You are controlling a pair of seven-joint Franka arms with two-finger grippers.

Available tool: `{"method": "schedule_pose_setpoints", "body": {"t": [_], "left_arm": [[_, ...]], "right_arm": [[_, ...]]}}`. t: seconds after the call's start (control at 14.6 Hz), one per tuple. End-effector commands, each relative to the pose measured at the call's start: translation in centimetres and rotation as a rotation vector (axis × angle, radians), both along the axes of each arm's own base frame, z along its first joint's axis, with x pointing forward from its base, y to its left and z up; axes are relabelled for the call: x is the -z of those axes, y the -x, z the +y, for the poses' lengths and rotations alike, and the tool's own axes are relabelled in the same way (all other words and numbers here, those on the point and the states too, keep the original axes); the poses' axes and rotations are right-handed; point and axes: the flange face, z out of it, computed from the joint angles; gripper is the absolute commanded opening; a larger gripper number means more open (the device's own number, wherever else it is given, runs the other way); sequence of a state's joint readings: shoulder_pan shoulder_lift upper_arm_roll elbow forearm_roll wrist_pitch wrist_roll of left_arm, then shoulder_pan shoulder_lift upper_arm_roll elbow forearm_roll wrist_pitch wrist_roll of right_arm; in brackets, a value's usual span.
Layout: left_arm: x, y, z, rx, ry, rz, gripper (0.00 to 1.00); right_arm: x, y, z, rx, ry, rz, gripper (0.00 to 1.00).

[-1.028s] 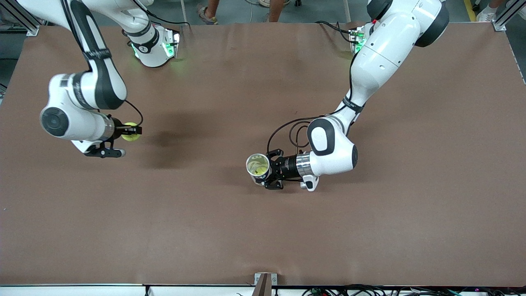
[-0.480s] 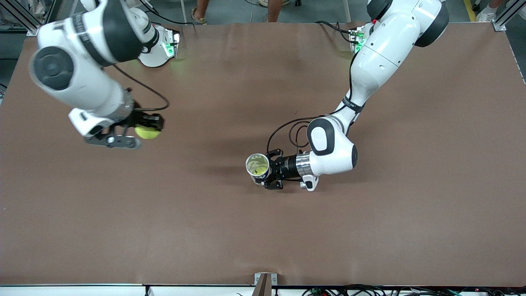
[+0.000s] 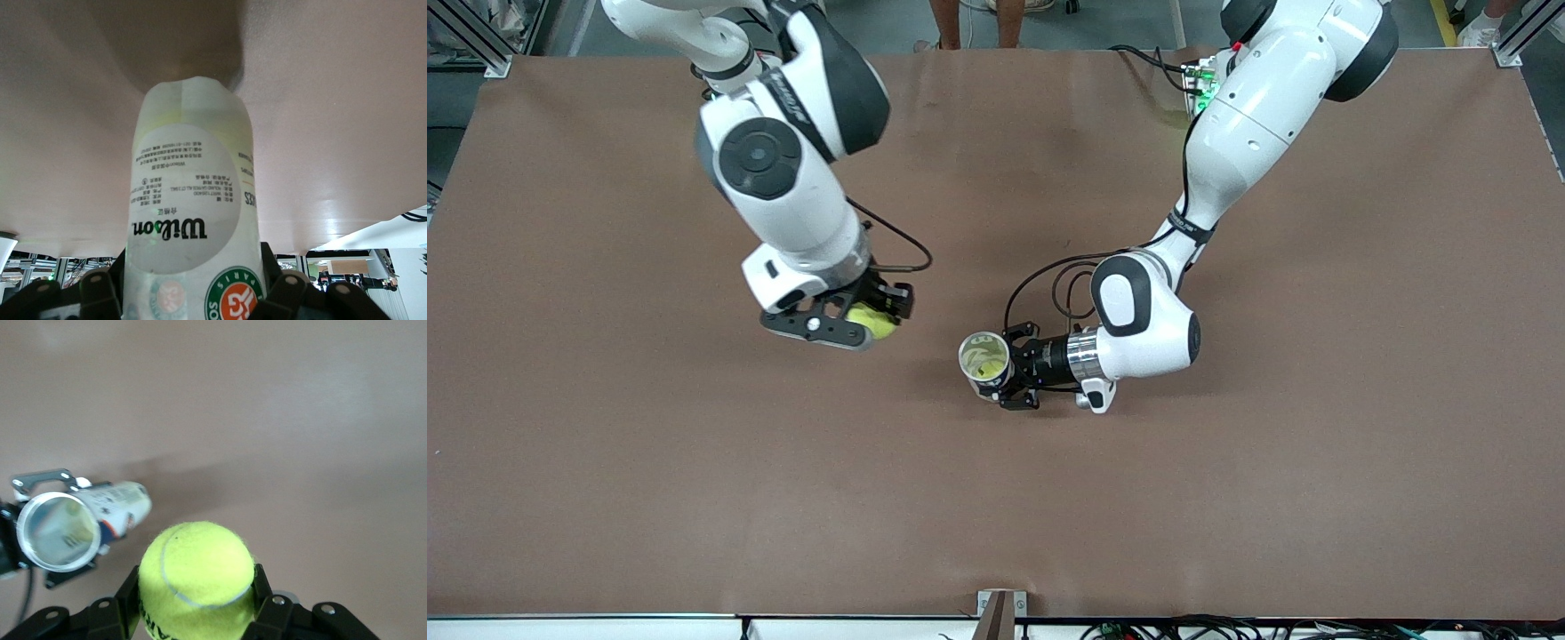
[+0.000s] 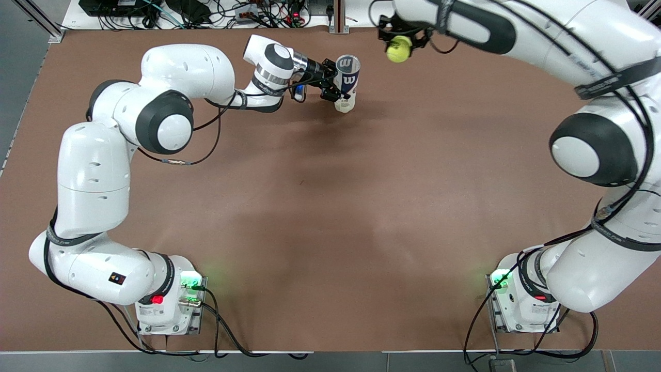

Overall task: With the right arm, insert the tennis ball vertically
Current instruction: 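Carry the second ball with the right gripper over the tube opening, then open the right gripper to drop the ball into the tube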

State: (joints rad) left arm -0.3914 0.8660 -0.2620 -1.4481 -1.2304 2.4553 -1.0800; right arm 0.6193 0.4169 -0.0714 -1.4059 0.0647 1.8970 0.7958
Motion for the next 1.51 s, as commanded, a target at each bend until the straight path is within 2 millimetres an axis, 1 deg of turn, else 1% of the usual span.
{"method": "schedule_pose_setpoints", "body": {"t": [0.0,0.21,0.27,0.48,0.62,0.82,1.3,1.37,1.44], "left_arm": [[-1.1,0.1,-0.1,-0.015,0.015,0.009,0.73],[-1.1,0.1,-0.2,-0.015,0.014,0.009,0.73],[-1.1,0.2,-0.2,-0.014,0.015,0.009,0.73],[-1.1,0.2,-0.4,-0.013,0.013,0.008,0.73],[-1.0,0.3,-0.4,-0.017,0.009,0.002,0.73],[-1.1,0.1,-0.3,-0.032,0.0,-0.008,0.73],[-0.9,0.2,-0.2,-0.032,0.001,-0.005,0.73],[-0.8,0.2,-0.2,-0.032,-0.001,-0.004,0.73],[-0.9,0.3,-0.3,-0.031,0.001,-0.005,0.73]], "right_arm": [[0.1,0.0,2.7,0.062,-0.048,-0.049,0.37],[1.5,-0.1,5.1,0.072,-0.09,-0.103,0.37],[2.3,0.0,6.0,0.065,-0.1,-0.118,0.37],[3.6,-0.2,7.3,0.055,-0.124,-0.153,0.37],[4.7,0.1,8.6,0.038,-0.136,-0.172,0.37],[5.5,0.0,9.4,0.03,-0.143,-0.184,0.37],[5.7,0.0,9.6,0.027,-0.141,-0.184,0.39],[5.7,0.0,9.6,0.027,-0.141,-0.184,0.44],[5.8,0.0,9.6,0.027,-0.14,-0.183,0.46]]}}
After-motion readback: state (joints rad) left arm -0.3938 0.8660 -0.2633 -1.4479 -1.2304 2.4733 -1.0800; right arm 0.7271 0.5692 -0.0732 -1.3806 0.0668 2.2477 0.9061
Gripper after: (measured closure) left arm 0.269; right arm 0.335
